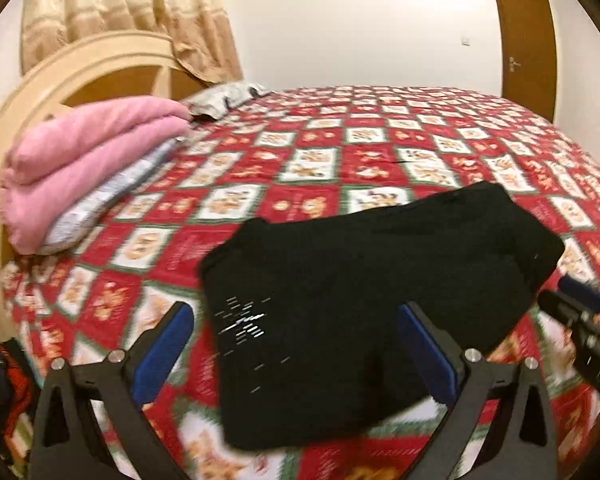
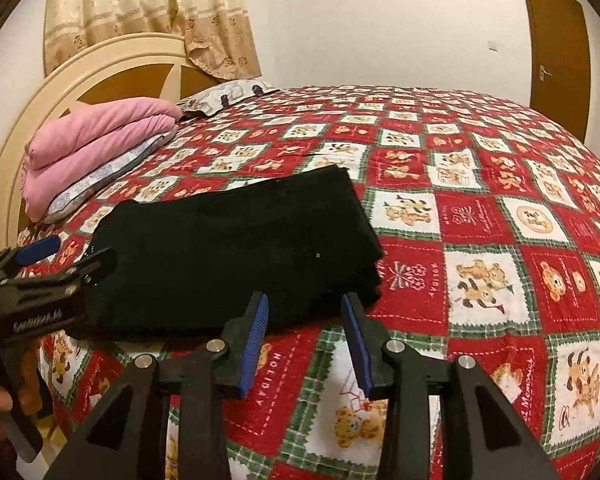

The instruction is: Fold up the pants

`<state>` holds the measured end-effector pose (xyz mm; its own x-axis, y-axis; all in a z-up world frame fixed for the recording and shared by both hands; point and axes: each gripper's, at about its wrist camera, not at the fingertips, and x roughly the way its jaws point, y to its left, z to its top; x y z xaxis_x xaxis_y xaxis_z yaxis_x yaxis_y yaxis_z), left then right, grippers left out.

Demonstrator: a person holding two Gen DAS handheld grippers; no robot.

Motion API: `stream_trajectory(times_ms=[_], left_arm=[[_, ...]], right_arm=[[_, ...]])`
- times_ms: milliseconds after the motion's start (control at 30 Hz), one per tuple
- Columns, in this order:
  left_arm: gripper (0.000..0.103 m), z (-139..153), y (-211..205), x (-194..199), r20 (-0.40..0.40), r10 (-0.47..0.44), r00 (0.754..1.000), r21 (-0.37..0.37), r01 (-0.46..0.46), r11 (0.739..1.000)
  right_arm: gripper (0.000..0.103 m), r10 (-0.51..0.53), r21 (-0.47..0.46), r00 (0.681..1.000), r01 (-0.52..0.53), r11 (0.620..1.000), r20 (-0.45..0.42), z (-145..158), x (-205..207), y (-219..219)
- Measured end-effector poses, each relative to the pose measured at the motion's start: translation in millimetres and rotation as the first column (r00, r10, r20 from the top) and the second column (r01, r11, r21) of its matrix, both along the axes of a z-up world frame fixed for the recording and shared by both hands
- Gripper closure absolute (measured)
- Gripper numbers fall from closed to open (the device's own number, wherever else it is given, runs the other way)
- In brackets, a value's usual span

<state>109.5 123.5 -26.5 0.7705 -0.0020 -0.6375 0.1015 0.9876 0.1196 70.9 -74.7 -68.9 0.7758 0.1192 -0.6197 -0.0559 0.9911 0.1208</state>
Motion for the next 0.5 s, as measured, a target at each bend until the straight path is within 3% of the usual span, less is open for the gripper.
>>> stream_trajectory(times_ms=[133, 267, 367, 500], left_arm=[[0.0, -5.1, 5.4, 17.5, -0.026, 0.016, 1.0, -0.049, -0.017, 0.999], [0.0, -28.6, 11.0, 32.6, -0.109, 0.053, 0.993, -0.01, -0.054, 0.998], [0.0, -32.4, 23.1, 32.2, -0.119, 0.053, 0.991, -0.071, -0.061, 0.996], [0.0, -28.8, 29.1, 27.6, -0.13, 0.082, 0.988, -0.061, -0.091, 0.994]], right_arm=[[0.062, -0.014, 0.014, 1.0, 0.014, 1.0, 0.002, -0.6, -0.7, -5.7], [0.062, -0.01, 0.014, 0.999, 0.011, 1.0, -0.04, -11.4, 5.7, -5.5], [0.062, -0.014, -0.007, 0.996, 0.013, 1.0, -0.091, -23.4, 14.5, -3.3], [0.062, -0.022, 0.043, 0.996, 0.026, 0.999, -0.092, -25.1, 11.2, -9.6]])
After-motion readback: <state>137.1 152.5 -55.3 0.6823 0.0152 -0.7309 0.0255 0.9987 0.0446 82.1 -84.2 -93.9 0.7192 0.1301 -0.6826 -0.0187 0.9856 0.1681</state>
